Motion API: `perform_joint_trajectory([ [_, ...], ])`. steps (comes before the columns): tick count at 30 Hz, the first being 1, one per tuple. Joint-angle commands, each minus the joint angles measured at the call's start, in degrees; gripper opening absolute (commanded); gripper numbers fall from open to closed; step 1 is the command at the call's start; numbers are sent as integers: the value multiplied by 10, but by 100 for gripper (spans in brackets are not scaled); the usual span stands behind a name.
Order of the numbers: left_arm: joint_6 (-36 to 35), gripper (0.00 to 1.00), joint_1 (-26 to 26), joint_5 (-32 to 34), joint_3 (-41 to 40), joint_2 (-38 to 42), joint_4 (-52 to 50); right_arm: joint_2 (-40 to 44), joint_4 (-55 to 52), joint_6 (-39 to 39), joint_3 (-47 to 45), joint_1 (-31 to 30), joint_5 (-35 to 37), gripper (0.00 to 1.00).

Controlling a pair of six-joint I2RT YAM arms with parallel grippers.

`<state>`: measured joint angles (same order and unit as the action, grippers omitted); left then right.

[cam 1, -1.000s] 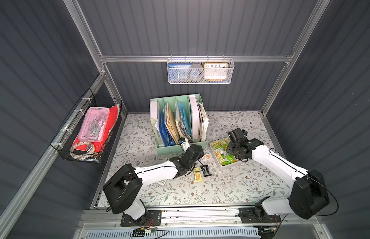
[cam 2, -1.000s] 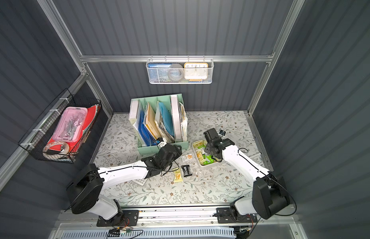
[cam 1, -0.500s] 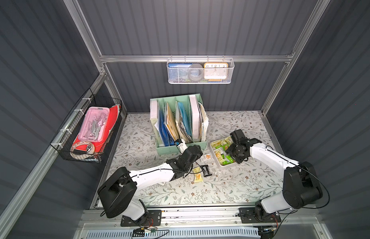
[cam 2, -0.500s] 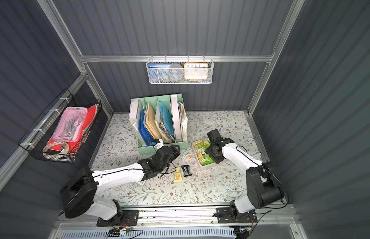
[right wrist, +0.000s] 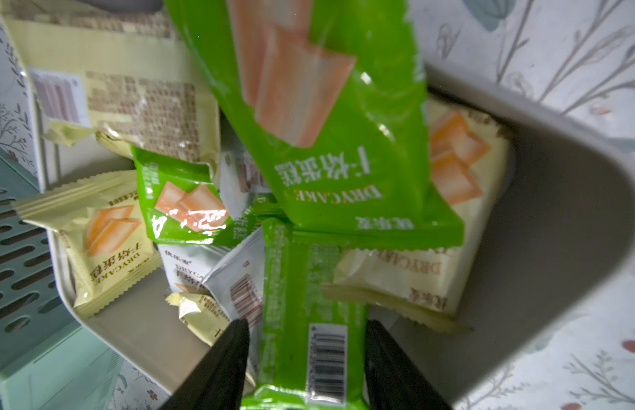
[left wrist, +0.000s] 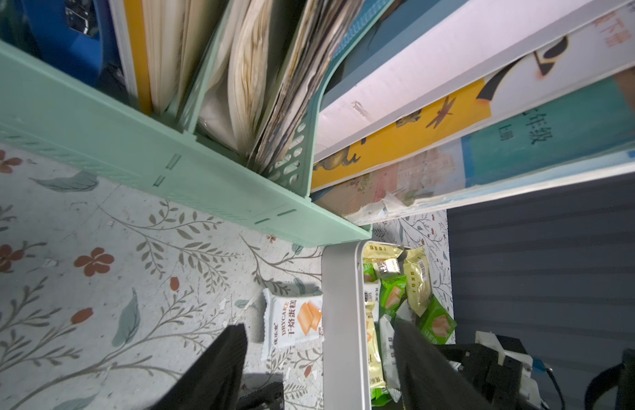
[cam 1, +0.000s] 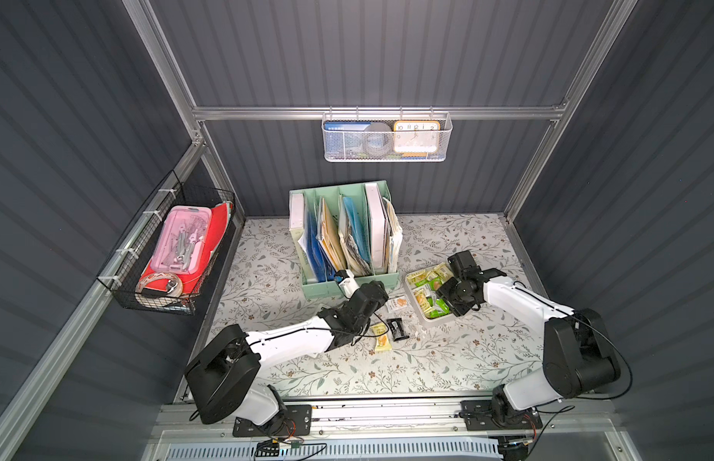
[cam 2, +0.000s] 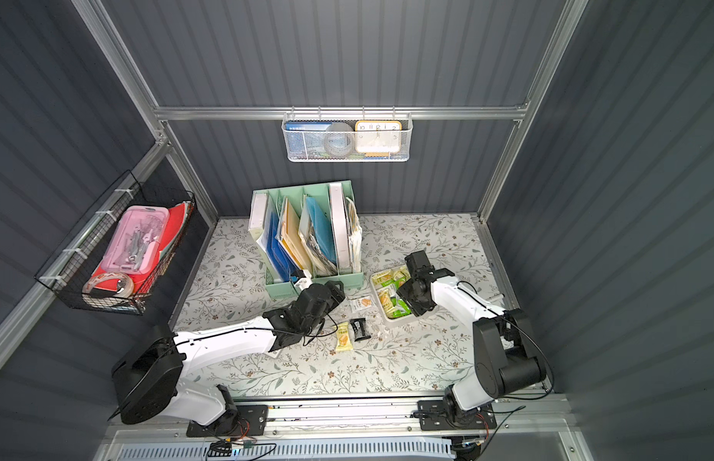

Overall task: Take the cookies out of the storage box
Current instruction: Pick up the cookie from the storage box.

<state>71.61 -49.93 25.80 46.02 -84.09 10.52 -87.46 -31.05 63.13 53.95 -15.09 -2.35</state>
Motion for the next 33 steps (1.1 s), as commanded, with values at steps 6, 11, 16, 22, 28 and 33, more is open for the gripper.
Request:
perform_joint_trajectory([
  [6,10,70,3,14,-2,9,-11,-22,12,3,-12,16,-23,51],
  [11,12,70,3,14,-2,9,-14,-16,16,1,-15,17,-26,46],
  [16,12,70,3,16,1,8,-14,-3,10,-5,-14,17,-24,41],
  [22,13,70,3,15,5,5,-15,21,-2,-19,-9,18,-14,40],
  [28,16,69,3,17,1,8,-13,47,-26,-34,0,17,-4,40],
  [33,21,69,3,19,-5,10,-11,64,-29,-52,5,16,-11,39],
])
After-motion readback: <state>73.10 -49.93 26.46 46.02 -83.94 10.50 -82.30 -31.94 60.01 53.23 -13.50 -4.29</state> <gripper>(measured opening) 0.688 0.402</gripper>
